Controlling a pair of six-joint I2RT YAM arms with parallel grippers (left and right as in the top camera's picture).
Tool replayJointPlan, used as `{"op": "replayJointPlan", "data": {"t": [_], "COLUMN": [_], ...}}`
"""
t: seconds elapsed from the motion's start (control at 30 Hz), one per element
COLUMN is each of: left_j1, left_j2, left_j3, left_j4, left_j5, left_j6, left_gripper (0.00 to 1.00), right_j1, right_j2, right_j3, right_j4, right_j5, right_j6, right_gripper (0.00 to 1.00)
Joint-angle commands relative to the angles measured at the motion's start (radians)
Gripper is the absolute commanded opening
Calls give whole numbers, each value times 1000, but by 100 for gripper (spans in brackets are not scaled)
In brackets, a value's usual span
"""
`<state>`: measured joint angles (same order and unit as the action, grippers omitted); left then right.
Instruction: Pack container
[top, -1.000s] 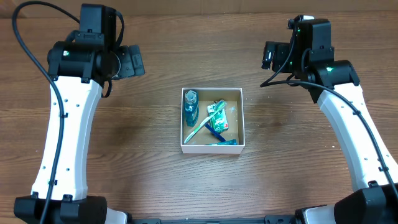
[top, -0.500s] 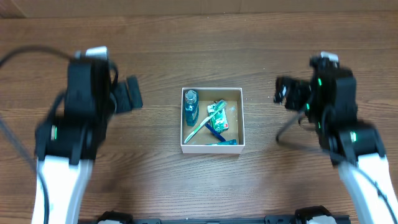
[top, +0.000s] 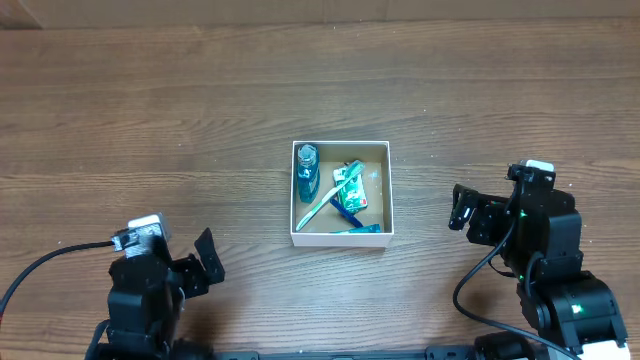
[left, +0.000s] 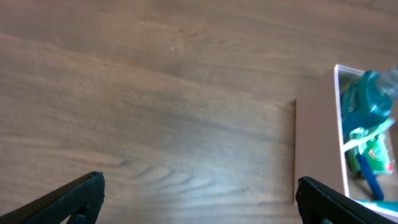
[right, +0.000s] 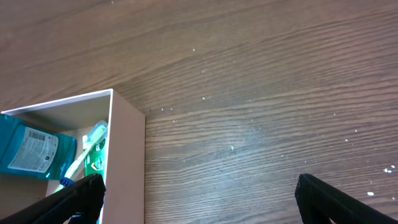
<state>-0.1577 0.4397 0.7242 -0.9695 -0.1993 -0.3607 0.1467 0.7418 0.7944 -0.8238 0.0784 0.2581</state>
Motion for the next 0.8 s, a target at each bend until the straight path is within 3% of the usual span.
{"op": "replayJointPlan", "data": {"t": [0.0, 0.27, 0.4, 0.57, 0.77], "left_j1": [-2, -2, -2, -2, -2], "left_j2": [-3, -3, -3, -3, -3], "left_j3": [-10, -10, -10, -10, -10], "left_j4": [-43, -79, -79, -79, -79], "left_j5": [-14, -14, -14, -14, -14], "left_j6": [-18, -18, -18, -18, -18], "left_gripper": [100, 100, 100, 100, 100], "right_j1": [6, 29, 123, 118, 68], "right_j2": [10, 56, 12, -40, -206], "right_j3": [-5, -5, -5, -9, -138], "right_j4": [4, 3, 1, 7, 172], "right_j5": [6, 10, 11, 10, -25], "right_j6": [4, 4, -4, -16, -145], "right_gripper": [100, 100, 100, 100, 100]}}
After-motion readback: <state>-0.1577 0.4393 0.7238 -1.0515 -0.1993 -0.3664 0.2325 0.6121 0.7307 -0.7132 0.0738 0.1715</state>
